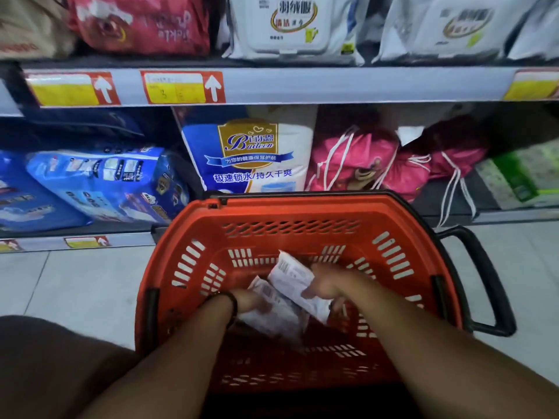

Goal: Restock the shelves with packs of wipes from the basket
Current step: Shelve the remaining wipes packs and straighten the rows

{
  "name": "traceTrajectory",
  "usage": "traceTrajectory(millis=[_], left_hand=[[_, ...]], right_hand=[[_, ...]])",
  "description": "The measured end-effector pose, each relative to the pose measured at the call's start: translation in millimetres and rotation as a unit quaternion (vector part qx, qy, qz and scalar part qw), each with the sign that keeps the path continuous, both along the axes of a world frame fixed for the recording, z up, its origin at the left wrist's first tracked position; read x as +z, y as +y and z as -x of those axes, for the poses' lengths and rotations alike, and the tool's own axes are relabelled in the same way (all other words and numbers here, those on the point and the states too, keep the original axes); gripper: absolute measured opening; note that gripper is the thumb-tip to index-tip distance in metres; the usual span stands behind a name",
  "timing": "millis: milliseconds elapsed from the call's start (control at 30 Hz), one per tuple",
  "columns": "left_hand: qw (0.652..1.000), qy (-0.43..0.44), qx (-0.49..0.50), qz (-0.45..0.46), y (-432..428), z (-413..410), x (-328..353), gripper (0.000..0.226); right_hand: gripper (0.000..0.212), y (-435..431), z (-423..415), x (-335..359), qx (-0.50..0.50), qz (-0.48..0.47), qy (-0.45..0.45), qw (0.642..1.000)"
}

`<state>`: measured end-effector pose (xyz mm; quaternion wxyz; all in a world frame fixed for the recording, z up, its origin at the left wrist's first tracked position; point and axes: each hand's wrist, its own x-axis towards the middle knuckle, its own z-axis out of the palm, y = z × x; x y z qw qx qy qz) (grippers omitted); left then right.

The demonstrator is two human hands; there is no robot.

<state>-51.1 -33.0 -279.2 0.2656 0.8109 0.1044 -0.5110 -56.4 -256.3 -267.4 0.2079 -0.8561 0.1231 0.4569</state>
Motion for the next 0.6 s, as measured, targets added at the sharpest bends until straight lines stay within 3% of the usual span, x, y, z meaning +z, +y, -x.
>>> traceTrajectory(millis=[100,167,333,400,533,600], left_hand=[[0.998,0.015,0.049,0.037,0,-8,42,0.054],[0.997,0.015,0.048,0.064,-3,-15,77,0.036],[0.974,-0.129,-0.179,0.057,-17,-44,196,0.024],[0.957,-0.196,-0.210,0.049,-15,-51,243,0.030],[0.945,-0.255,-0.165,0.120,-2,-42,294,0.031],[0.952,-0.232,-0.078,0.187,5,-33,291,0.033]], right_hand=[[0.041,-18,-14,51,0.023,-0.030,-0.020,0.999],[0.034,-29,-18,96,0.044,-0.039,-0.058,0.997],[0.031,-52,3,205,0.047,-0.058,-0.180,0.981],[0.033,-57,24,230,-0.030,-0.136,-0.244,0.960],[0.023,-52,53,252,-0.244,-0.327,-0.284,0.868],[0.021,-44,51,259,-0.309,-0.367,-0.284,0.830]])
